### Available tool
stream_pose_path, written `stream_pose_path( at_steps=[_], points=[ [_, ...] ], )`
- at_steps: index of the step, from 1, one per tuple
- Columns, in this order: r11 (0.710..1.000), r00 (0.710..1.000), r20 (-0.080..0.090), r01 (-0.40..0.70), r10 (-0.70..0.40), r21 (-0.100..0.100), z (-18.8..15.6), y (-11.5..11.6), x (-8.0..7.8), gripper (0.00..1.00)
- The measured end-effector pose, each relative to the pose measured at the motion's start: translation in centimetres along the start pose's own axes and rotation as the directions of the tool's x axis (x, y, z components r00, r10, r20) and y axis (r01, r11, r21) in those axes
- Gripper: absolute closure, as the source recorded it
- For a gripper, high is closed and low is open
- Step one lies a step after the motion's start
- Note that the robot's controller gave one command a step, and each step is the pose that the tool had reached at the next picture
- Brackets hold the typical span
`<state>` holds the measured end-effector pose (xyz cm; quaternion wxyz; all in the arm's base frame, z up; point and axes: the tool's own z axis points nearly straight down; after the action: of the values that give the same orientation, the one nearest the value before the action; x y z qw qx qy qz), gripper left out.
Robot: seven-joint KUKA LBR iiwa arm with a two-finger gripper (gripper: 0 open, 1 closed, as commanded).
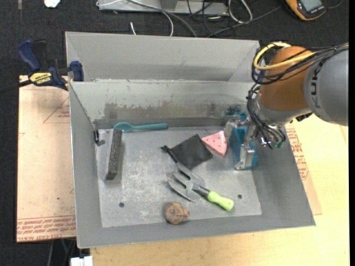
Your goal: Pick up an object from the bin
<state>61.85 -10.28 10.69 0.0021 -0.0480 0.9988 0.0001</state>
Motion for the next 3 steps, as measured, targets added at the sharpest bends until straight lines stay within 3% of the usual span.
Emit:
stream_pose_path(
  at_steps=[1, 2, 3],
  points=[
    [0.983, 0.983, 0.003, -0.181, 0.181, 0.0, 1.4, 1.7, -1.9, 0.0],
    [0.961, 0.961, 0.005, -0.277, 0.277, -0.002, 2.6, 5.7, -3.1, 0.0],
    [0.99, 0.99, 0.003, -0.142, 0.142, -0.009, 3.6, 5.0, -4.2, 1.0]
  ],
)
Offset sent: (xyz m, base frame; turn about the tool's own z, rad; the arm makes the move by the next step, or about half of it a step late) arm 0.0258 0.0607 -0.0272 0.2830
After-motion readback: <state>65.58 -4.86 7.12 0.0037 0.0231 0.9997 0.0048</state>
